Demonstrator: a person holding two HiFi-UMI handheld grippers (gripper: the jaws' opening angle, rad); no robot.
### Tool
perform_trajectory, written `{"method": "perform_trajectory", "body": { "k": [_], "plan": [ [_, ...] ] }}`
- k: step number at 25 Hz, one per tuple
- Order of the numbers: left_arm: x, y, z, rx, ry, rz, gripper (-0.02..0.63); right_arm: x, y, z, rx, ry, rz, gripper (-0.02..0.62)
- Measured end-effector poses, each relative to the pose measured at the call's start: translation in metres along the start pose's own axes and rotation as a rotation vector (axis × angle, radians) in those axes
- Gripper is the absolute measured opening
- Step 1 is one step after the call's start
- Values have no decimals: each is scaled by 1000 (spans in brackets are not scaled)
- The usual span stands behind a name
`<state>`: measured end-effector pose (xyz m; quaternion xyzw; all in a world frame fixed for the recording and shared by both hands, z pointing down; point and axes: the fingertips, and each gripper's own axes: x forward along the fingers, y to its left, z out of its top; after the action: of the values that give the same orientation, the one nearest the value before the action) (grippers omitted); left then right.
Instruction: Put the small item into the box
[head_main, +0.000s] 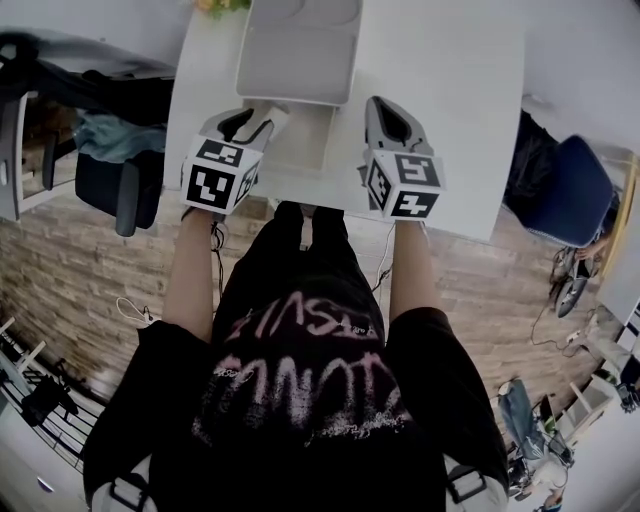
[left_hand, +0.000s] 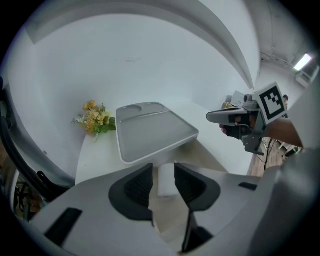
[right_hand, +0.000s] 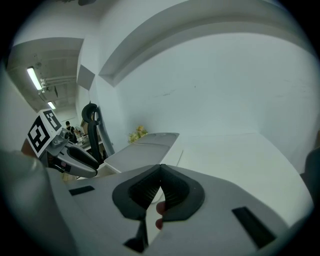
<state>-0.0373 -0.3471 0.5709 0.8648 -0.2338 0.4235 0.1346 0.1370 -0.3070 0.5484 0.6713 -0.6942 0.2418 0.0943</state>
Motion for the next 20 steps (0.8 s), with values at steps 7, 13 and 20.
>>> {"method": "perform_trajectory", "body": {
  "k": [7, 13, 20],
  "plan": [
    [-12, 4, 18, 1, -70, 31, 94, -6, 0, 15, -26, -21, -6, 12],
    [-22, 11, 31, -9, -130, 57, 54, -10, 2, 30, -35, -50, -10, 12],
    [-37, 19, 50, -19, -196, 87, 29, -16, 6, 49, -54, -84, -16, 12]
  ]
}}
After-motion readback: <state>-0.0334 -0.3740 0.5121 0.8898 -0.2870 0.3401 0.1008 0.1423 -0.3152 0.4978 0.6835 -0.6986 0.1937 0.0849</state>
